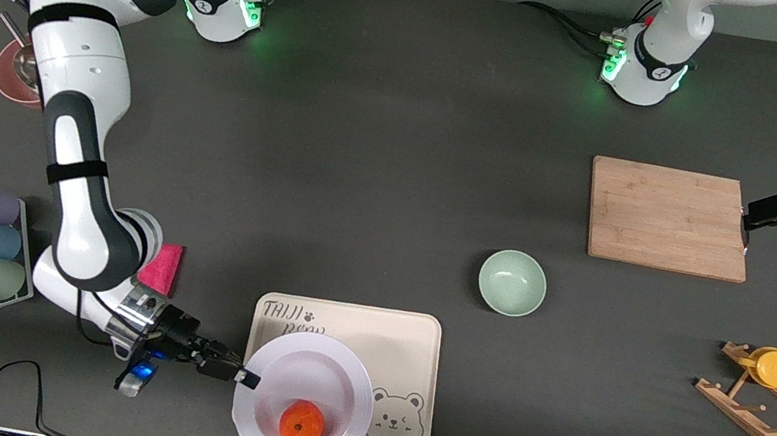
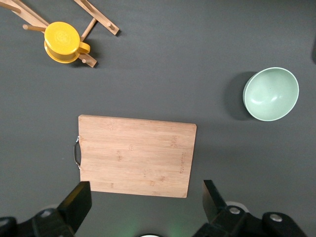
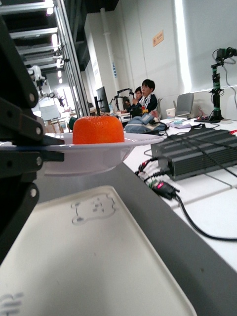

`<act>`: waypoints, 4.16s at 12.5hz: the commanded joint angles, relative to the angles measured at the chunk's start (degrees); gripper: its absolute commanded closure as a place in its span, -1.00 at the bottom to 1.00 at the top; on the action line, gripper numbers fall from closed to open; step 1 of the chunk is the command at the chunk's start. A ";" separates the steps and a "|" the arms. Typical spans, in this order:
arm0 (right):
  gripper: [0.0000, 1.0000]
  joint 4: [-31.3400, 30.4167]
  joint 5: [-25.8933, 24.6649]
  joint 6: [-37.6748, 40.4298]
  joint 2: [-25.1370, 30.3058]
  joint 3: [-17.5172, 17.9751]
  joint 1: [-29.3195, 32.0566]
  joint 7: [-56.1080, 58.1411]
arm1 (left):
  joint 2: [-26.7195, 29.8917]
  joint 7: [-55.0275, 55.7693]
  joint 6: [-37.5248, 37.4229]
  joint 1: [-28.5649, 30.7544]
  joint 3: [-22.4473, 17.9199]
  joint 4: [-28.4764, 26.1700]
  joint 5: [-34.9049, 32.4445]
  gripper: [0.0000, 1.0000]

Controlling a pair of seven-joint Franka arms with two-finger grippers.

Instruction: Place orange and plate with both arms

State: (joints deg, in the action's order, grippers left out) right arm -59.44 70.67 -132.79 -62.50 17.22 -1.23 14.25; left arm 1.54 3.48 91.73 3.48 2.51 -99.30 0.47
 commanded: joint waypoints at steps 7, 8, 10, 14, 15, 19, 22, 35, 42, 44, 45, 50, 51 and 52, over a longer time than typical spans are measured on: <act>1.00 3.45 -0.88 -0.54 -7.90 0.53 -3.17 9.48 | 0.04 -0.05 0.03 0.21 0.04 0.43 0.68 -1.00; 1.00 3.45 -0.88 -0.54 -7.99 0.53 -3.17 9.39 | 0.04 -0.05 0.03 0.21 0.04 0.43 0.68 -1.00; 1.00 3.45 -0.88 -0.97 -8.07 0.44 -3.43 9.31 | 0.04 -0.05 0.03 0.21 0.04 0.43 0.68 -1.00; 1.00 3.54 -0.70 -1.15 -9.04 0.62 -3.52 9.57 | 0.04 -0.05 0.03 0.21 0.04 0.43 0.68 -1.00; 1.00 3.71 -0.70 -1.15 -9.04 0.53 -3.52 9.57 | 0.04 -0.05 0.12 0.21 0.04 0.43 0.68 -1.00; 0.03 3.36 -1.06 -1.15 -9.04 0.27 -3.52 9.48 | -0.04 -0.05 0.21 0.12 0.04 0.78 0.76 -1.00; -1.00 3.36 -4.12 -1.77 -8.25 0.09 -3.52 8.61 | -0.13 -0.05 0.21 0.12 0.04 0.95 0.85 -1.00; -1.00 -0.22 -43.93 23.68 13.60 -12.45 -1.50 -16.10 | -0.22 0.04 -0.05 0.12 0.13 1.04 0.76 -1.00; -1.00 -34.83 -60.62 23.38 46.99 -17.30 0.34 -8.22 | -0.92 0.48 0.21 -0.58 0.48 1.74 0.76 -1.00; -1.00 -42.39 -61.88 21.96 54.82 -17.40 2.54 -7.48 | -1.54 -0.04 0.12 -0.05 0.39 1.75 0.76 -1.00; -1.00 -45.47 -61.96 22.14 58.07 -17.40 2.72 -7.74 | -1.45 -0.05 -0.23 0.04 0.39 1.75 0.76 -1.00; -1.00 -49.28 -66.35 30.82 66.18 -15.65 3.69 -15.38 | -1.01 0.74 1.00 -0.58 0.48 0.61 0.33 -1.00; -1.00 -49.11 -67.23 33.54 67.93 -13.47 4.04 -19.05 | -0.92 0.74 0.74 -0.67 0.65 0.60 -0.11 -1.00; -1.00 -48.93 -69.15 35.56 69.86 -11.44 4.56 -21.52 | -1.10 0.57 0.82 -0.75 0.92 0.52 -0.29 -1.00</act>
State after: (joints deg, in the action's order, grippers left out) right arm -106.82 5.03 -100.27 2.32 2.10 2.48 -1.51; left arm 0.60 3.51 92.30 3.34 3.23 -98.97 0.74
